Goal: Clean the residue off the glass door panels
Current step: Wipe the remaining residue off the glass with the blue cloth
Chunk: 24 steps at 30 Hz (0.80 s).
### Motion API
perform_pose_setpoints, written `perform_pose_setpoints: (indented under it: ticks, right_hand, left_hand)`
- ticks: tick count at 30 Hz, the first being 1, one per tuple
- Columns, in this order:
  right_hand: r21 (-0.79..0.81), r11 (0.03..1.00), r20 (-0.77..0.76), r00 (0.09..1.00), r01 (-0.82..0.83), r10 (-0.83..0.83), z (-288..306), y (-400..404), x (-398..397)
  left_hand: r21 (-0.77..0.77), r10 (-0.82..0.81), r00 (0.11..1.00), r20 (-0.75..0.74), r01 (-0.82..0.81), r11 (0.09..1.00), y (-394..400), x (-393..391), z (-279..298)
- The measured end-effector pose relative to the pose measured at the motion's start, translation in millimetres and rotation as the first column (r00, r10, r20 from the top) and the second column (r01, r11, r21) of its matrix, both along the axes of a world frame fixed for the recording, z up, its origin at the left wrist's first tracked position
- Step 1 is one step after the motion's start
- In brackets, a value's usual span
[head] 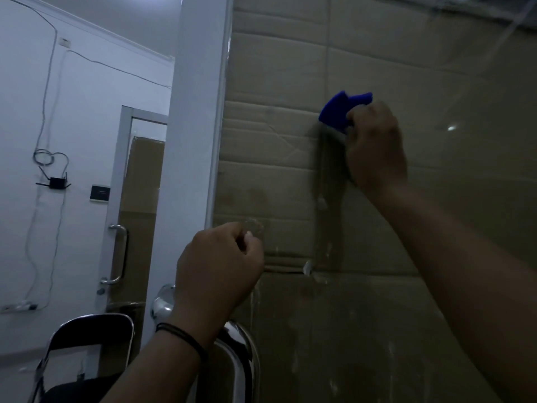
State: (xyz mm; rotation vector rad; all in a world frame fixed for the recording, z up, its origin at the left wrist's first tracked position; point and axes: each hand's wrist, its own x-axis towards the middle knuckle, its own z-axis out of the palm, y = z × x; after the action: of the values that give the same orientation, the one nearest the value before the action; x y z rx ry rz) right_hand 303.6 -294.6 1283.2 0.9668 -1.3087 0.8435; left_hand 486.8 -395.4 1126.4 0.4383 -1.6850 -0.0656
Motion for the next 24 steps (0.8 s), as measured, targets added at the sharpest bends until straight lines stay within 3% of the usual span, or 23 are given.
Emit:
perform_pose_setpoints:
  ticks: [3,8,11,13,16,20,22,24]
  right_hand:
    - [0.105,0.993,-0.057,0.997,0.052,-0.046,-18.9,-19.9,5.0]
    - [0.353,0.926,-0.194,0.958,-0.133,0.212,-80.8,-45.0,42.3]
    - [0.445,0.838,-0.03,0.929,-0.317,0.368,-94.2,-46.2,49.3]
    - [0.328,0.811,0.114,0.873,-0.484,0.475,-89.1,-38.3,45.9]
    - [0.05,0.839,0.199,0.828,-0.543,0.524,-73.9,-15.2,27.5]
    - [-0.286,0.926,0.179,0.935,-0.247,0.305,-51.6,23.9,-12.9]
    - [-0.271,0.956,0.182,0.969,-0.115,0.168,-47.9,30.3,-27.0]
    - [-0.148,0.989,0.205,0.977,-0.029,0.059,-52.2,22.6,-33.3]
  left_hand:
    - [0.0,0.026,0.999,0.018,-0.026,1.0,0.7,-0.1,-0.3]
    - [-0.006,-0.019,1.0,-0.001,0.019,1.0,0.1,0.5,0.3]
    - [-0.006,-0.048,0.999,-0.009,0.048,0.999,-0.4,1.0,0.7]
    - [-0.012,-0.049,0.999,0.019,0.049,0.999,-0.6,0.6,0.5]
    - [-0.012,-0.049,0.996,0.079,0.05,0.999,-0.5,-1.4,0.5]
    - [-0.005,-0.03,0.993,0.113,0.031,1.0,-0.4,-3.4,1.9]
    - [0.001,-0.029,0.993,0.116,0.03,1.0,0.1,-3.2,2.6]
    - [0.003,-0.026,0.993,0.117,0.026,1.0,0.1,-3.0,2.9]
